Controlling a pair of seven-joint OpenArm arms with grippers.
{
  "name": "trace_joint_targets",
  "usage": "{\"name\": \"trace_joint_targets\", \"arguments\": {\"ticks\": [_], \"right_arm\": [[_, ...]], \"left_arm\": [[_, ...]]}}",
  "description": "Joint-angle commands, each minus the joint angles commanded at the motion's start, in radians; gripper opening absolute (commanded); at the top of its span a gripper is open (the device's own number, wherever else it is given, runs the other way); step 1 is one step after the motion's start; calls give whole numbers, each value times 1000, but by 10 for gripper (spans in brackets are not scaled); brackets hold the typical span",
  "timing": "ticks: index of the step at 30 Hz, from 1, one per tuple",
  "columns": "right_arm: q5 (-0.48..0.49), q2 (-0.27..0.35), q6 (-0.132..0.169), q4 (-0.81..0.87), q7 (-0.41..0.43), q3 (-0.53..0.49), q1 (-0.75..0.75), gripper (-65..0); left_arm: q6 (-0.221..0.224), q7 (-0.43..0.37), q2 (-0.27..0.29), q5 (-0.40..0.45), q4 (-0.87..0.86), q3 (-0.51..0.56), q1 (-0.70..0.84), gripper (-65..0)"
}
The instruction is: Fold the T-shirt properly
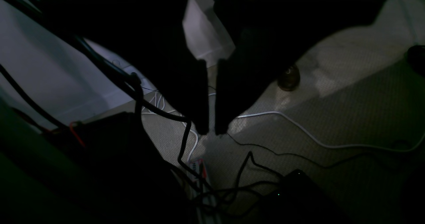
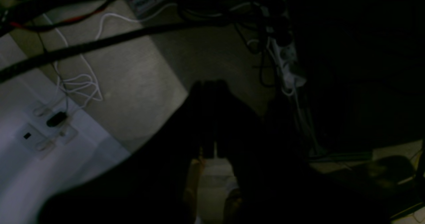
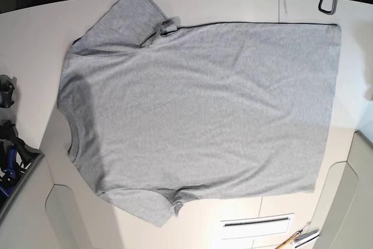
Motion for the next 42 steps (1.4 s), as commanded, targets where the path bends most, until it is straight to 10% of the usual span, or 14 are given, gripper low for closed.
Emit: {"name": "trace_joint_targets", "arguments": {"ticks": [42], "right_arm": [[8, 60, 16, 2, 0, 0, 8, -650]], "left_arm": [[0, -82, -69, 0, 0, 0, 25, -609]]}}
